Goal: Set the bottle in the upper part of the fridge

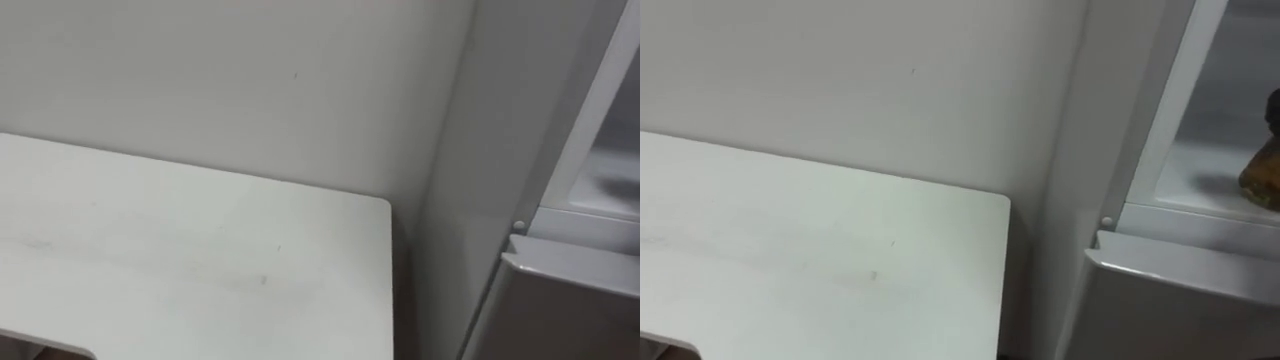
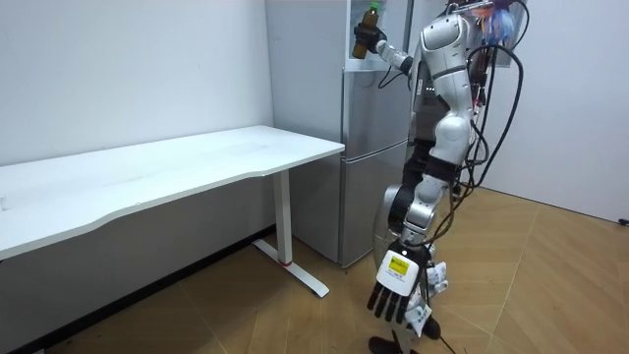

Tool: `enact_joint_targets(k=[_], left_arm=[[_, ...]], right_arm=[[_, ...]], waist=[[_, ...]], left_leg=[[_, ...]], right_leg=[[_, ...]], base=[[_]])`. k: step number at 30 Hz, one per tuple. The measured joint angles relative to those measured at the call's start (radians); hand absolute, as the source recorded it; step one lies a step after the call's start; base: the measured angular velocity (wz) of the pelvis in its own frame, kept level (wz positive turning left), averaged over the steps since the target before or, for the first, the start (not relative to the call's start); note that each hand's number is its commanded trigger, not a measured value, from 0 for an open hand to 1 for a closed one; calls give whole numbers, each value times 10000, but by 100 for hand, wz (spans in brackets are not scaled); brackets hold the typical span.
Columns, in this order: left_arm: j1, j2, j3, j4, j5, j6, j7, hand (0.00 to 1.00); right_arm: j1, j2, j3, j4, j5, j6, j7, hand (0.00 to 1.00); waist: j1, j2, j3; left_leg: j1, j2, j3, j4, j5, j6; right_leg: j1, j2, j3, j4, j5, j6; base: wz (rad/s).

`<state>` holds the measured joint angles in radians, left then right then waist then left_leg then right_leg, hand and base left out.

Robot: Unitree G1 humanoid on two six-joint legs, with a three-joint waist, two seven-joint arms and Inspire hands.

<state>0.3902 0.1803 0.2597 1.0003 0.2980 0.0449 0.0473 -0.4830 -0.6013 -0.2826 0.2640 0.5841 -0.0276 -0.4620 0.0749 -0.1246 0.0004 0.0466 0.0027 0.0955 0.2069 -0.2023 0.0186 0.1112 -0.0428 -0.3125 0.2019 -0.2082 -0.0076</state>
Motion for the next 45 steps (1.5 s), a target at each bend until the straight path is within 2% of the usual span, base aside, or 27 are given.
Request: enact_joint_targets(k=[4,9,11,15,17,22,23,24,25,30,34,40,45], left_arm=[[6,7,-1,-18,-43,24,48,0],[42,179,-18,-96,-115,238,65,0],[55,235,-19,-94,-113,325,65,0],[354,299,-109,-222,-125,492,19,0],[504,319,-167,-337,-120,585,10,0],[540,362,-324,-381,-115,667,4,0],[535,374,-372,-373,-115,729,0,0],[535,389,-377,-361,-115,799,-7,0],[539,408,-377,-354,-115,811,-12,0],[547,640,-781,-344,-25,868,-72,0],[553,684,-782,-357,-16,868,-73,0],[392,756,-894,-460,-120,804,-45,0],[327,807,-1026,-784,-124,770,-23,0]], right_arm=[[-9,-322,293,507,-7,-32,225,100],[-209,-635,1010,1111,3,-86,802,100],[-225,-746,1099,1315,0,-79,978,100],[-414,-754,1261,2178,-54,-420,1096,100],[-559,-785,1423,2549,-90,-581,1160,100],[-609,-853,1465,3118,-112,-880,1168,100],[-598,-862,1464,3134,-267,-935,1163,64],[-568,-861,1465,3135,-481,-1004,1163,54],[-527,-860,1467,3132,-571,-1060,1163,0],[-363,-839,1472,3510,-1203,-1550,1163,0],[-369,-820,1449,3621,-1411,-1649,1165,0],[-365,-719,1439,3692,-1368,-2037,1166,0],[-378,-715,1438,3705,-1170,-2110,1249,0]], waist=[[124,-73,-18],[232,-157,41],[457,-132,56],[708,-109,58],[722,-103,59],[930,1,52],[963,47,52],[992,103,47],[1013,120,43],[1196,193,20],[1254,198,23],[1193,205,29],[1184,201,31]], left_leg=[[56,-11,-178,32,-1,1],[-91,2,-446,162,-20,-28],[-94,7,-471,226,-37,-49],[-223,33,-561,518,-128,-84],[-263,42,-620,601,-130,-88],[-328,59,-789,805,-137,-105],[-385,76,-834,894,-153,-124],[-415,103,-860,971,-168,-139],[-417,108,-876,988,-169,-142],[-415,49,-901,1087,-151,-177],[-439,60,-914,1082,-132,-204],[-657,85,-973,1186,-132,-216],[-800,209,-753,1222,-155,-225]], right_leg=[[141,-18,-185,-18,0,0],[232,8,-428,-61,-2,3],[311,26,-471,-166,-1,2],[330,91,-468,-151,3,-5],[352,106,-480,-147,8,-13],[450,101,-633,-152,13,-22],[450,97,-673,-154,16,-28],[463,100,-719,-157,28,-48],[473,104,-721,-155,28,-48],[525,144,-763,-309,-23,-223],[493,157,-760,-308,-44,-254],[340,188,-774,-314,-26,-287],[166,199,-740,-304,3,-324]], base=[[14],[15],[6],[3],[6],[9],[8],[8],[8],[5],[0],[0],[-6]])
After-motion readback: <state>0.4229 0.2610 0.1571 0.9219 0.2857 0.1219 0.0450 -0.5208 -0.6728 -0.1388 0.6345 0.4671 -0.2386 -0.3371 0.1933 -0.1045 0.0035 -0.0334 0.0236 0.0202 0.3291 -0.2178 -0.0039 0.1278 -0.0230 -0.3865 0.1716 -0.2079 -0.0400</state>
